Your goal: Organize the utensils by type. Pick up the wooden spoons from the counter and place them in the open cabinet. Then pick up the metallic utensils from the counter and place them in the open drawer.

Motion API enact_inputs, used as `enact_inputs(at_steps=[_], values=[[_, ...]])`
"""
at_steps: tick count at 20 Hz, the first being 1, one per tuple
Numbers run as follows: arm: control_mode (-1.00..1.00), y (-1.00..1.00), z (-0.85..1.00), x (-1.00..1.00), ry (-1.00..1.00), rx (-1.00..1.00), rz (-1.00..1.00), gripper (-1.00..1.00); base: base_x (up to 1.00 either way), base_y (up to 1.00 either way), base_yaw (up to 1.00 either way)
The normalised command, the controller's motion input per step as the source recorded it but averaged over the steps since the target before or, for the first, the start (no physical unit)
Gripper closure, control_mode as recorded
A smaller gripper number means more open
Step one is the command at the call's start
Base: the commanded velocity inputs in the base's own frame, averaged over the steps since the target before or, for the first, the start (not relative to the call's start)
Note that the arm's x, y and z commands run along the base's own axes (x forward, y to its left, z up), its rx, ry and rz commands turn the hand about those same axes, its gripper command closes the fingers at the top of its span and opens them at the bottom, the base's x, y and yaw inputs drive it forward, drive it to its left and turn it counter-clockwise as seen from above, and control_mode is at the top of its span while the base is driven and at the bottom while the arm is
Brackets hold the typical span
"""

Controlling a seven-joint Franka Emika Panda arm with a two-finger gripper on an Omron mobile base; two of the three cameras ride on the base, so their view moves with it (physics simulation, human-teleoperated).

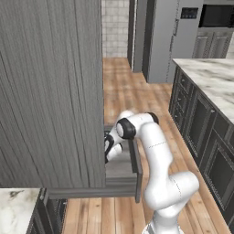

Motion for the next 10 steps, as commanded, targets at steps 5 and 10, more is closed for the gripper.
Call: enact_inputs(at_steps=[5, 10], values=[[-1.0, 0.05, -0.13, 0.01, 0.0, 0.0, 0.0, 1.0, 0.0, 0.0, 0.0], [-1.0, 0.06, -0.04, 0.0, -0.01, 0.0, 0.0, -1.0, 0.0, 0.0, 0.0]])
